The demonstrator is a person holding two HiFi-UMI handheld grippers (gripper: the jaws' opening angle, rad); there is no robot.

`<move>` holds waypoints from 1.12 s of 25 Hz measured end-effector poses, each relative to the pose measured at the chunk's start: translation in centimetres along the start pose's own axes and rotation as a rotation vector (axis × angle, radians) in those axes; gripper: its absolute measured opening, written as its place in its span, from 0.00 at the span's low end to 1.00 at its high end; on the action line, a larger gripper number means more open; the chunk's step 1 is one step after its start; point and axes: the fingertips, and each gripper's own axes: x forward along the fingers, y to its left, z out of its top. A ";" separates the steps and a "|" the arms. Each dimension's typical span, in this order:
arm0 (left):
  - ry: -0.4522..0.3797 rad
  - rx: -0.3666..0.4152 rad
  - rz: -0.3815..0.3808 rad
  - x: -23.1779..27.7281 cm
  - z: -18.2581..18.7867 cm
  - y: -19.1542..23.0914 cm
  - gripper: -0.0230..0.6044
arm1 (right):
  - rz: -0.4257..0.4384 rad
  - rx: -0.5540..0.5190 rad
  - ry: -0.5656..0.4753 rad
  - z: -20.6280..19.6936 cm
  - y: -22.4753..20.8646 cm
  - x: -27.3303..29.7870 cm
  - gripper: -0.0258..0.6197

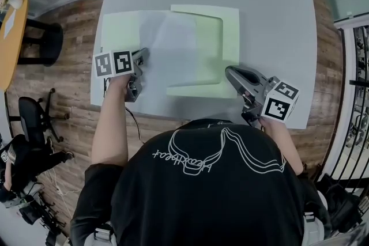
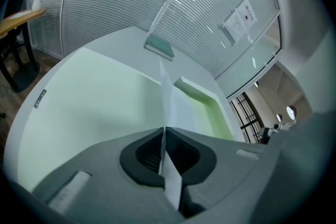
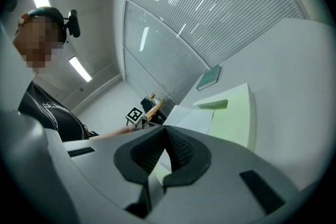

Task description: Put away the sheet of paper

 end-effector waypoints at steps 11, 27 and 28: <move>0.027 -0.022 -0.033 2.1 0.2 -0.6 0.06 | -0.014 0.024 -0.009 -0.3 -0.8 -0.4 0.05; 0.092 -0.025 -0.059 5.1 -1.6 -2.8 0.06 | -0.025 0.049 -0.027 -0.5 -1.7 -1.0 0.05; 0.097 -0.022 -0.061 5.4 -1.7 -3.1 0.06 | -0.028 0.053 -0.030 -0.5 -1.8 -1.2 0.05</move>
